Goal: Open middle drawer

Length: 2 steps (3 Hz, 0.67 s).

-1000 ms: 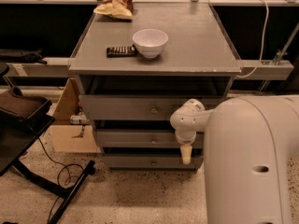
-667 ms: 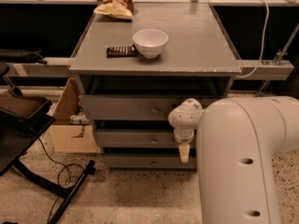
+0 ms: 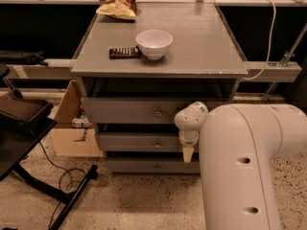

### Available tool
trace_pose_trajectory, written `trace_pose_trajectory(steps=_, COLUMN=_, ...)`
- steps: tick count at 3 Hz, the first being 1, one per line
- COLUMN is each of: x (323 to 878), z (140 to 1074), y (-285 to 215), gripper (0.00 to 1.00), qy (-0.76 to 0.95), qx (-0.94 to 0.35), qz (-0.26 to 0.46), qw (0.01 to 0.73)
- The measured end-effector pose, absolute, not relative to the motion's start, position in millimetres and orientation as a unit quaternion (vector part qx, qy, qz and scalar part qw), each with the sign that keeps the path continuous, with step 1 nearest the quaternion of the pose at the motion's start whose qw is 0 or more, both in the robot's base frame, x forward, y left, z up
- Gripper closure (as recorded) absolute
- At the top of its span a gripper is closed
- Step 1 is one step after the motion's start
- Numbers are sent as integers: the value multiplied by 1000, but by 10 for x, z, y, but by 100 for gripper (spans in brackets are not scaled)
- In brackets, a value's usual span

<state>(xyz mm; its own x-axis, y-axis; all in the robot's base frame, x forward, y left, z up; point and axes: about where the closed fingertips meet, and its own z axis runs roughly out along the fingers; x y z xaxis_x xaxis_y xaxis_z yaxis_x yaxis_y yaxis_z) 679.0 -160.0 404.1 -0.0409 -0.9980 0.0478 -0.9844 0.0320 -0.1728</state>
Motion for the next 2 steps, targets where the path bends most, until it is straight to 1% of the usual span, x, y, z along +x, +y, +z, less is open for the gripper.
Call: trace_pose_trajectory(steps=2, x=6671, z=4000, y=-1842, gripper=64, qy=734, qx=-674, qz=-76, qw=42)
